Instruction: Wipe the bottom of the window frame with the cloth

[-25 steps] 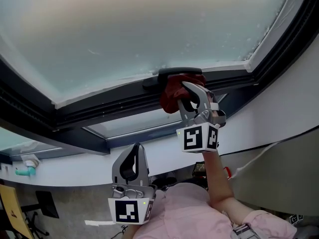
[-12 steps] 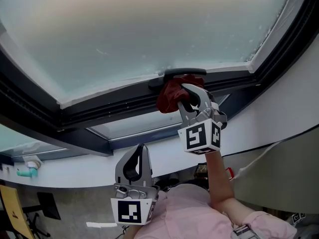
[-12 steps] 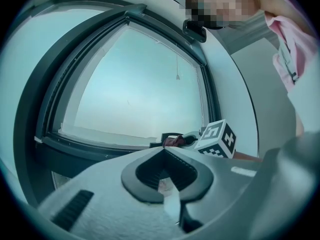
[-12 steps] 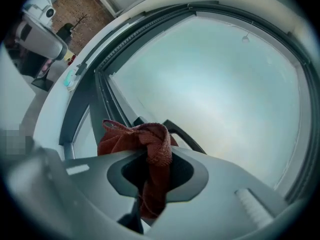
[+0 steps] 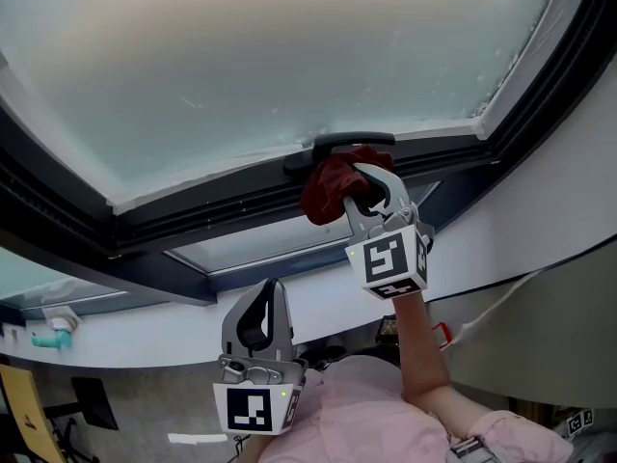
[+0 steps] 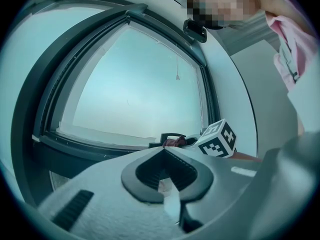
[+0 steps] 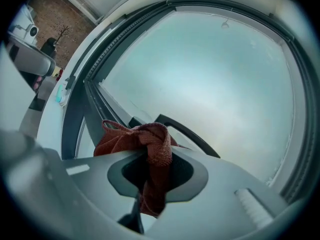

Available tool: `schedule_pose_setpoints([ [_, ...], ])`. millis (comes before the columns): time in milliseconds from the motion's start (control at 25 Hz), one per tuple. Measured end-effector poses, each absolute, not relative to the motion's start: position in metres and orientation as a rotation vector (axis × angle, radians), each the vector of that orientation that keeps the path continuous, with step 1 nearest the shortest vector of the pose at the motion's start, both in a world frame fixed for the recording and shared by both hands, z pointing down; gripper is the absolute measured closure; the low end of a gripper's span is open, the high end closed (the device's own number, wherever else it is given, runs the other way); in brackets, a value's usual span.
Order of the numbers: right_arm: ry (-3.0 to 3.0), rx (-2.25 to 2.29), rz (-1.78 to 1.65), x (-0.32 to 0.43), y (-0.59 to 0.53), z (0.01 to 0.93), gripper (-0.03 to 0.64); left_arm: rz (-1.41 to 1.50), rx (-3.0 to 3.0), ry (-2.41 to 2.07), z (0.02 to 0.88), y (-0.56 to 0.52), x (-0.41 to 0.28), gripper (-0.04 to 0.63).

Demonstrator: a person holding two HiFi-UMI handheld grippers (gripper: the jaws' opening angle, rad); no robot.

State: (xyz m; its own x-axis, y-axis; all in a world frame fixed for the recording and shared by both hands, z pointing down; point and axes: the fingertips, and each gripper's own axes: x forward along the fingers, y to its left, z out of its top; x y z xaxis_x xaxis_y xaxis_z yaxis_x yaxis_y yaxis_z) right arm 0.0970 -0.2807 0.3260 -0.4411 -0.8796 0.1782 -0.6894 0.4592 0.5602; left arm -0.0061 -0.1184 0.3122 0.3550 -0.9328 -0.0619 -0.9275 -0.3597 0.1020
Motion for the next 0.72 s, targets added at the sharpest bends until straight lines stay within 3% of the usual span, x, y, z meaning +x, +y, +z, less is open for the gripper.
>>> schedule_pose_setpoints([
  [720, -2.289, 1.306, -0.532, 0.119, -0.286, 0.325, 0.546, -0.150, 2.573, -1.760, 0.310, -0.109, 0.026, 0.598],
])
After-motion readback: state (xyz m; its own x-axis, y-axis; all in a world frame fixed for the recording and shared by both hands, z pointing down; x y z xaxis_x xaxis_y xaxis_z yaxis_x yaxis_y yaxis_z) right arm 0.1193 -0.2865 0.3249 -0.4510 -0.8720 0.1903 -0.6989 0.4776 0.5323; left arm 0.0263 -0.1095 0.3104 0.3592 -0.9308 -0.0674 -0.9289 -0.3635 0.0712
